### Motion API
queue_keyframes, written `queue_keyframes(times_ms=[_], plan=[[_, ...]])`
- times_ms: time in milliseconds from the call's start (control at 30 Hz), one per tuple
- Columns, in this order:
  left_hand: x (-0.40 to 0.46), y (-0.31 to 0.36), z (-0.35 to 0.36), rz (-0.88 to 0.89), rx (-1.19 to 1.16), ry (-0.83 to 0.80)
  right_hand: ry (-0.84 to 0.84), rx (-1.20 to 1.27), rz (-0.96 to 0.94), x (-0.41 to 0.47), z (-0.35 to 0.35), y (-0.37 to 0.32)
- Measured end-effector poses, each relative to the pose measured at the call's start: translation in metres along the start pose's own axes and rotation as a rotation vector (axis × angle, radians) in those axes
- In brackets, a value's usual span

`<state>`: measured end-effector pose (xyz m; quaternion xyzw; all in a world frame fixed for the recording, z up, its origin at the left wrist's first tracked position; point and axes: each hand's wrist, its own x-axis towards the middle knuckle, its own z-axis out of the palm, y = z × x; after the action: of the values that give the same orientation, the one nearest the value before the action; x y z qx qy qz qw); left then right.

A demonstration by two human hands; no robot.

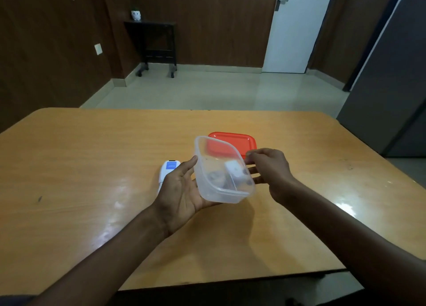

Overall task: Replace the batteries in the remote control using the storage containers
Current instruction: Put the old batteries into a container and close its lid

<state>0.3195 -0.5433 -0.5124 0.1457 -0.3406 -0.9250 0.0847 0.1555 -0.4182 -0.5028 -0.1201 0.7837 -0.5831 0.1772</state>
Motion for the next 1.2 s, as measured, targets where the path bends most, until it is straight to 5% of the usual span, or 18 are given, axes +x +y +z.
queue_keyframes(times_ms=[167,367,633,733,833,1033,1200], plan=[[0.002,-0.03,0.012,-0.014,0.067,-0.059,0.026,-0.174,-0.116,-0.033,-0.029,0.003],[0.004,-0.059,0.022,0.198,0.65,0.284,0.158,-0.342,-0.187,-0.036,-0.073,0.023],[0.006,-0.067,0.026,0.095,0.592,0.302,0.115,-0.484,-0.188,-0.03,-0.089,0.038],[0.006,-0.063,0.025,0.107,0.695,0.338,0.169,-0.713,-0.318,-0.027,-0.085,0.035],[0.007,-0.054,0.021,0.189,0.924,0.391,0.269,-0.927,-0.514,-0.028,-0.075,0.032],[0.015,-0.038,-0.001,0.515,1.615,0.36,0.212,-0.915,-0.835,-0.023,-0.042,0.028],[0.018,-0.027,-0.008,0.454,2.058,0.185,0.035,-0.926,-0.937,-0.015,-0.006,0.018]])
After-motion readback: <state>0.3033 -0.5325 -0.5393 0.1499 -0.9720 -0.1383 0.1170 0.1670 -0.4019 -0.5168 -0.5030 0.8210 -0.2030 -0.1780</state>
